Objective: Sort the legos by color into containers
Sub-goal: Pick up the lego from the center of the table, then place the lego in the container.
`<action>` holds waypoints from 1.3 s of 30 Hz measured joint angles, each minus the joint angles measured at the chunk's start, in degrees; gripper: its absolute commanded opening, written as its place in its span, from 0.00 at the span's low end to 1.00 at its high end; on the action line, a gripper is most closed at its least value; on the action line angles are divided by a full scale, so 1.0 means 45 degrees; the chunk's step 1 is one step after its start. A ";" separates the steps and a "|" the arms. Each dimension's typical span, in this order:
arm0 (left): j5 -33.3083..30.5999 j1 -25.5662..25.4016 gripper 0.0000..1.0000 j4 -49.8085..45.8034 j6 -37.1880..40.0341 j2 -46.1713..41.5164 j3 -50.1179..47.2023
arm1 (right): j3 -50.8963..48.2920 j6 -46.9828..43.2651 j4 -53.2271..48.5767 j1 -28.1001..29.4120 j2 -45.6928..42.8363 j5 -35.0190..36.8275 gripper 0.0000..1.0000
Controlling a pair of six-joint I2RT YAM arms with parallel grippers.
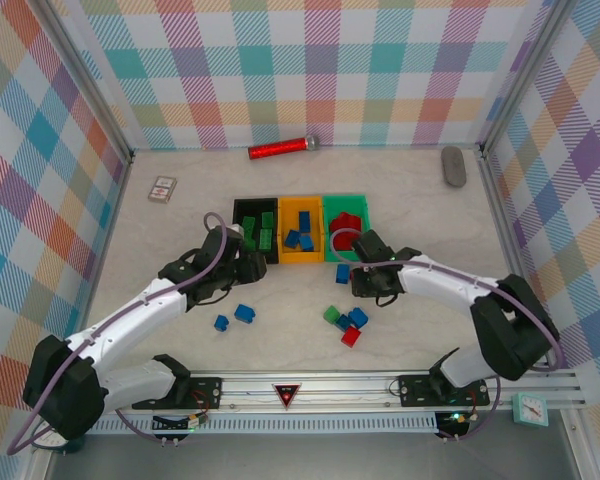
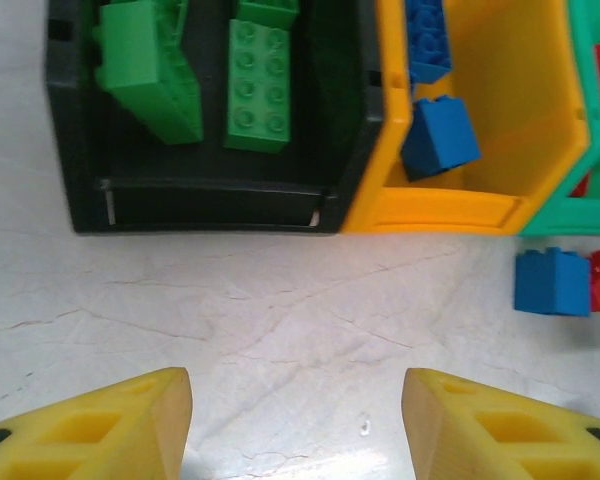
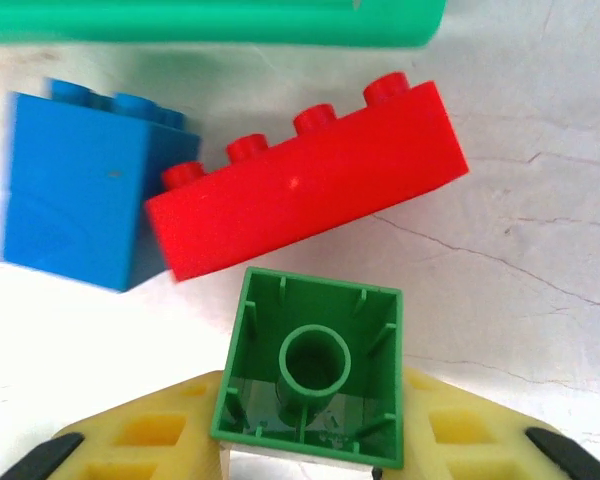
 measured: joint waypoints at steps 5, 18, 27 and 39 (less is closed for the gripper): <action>-0.0617 0.0034 0.55 -0.0427 -0.0743 0.0087 -0.0083 | -0.0073 -0.0219 0.0005 0.0325 -0.1141 -0.0189 0.37; -0.0461 0.0724 0.55 -0.0432 -0.2458 -0.0117 -0.0923 | 0.2084 -0.0622 0.0321 0.2011 0.0151 -0.0510 0.37; -0.0457 0.0874 0.55 -0.0971 -0.2982 -0.0763 -0.1146 | 0.6246 -0.1622 0.0432 0.3303 0.3857 -0.0835 0.38; -0.0447 0.0937 0.55 -0.1734 -0.3055 -0.2006 -0.1477 | 1.1618 -0.2482 -0.0442 0.3468 0.7635 -0.1219 0.38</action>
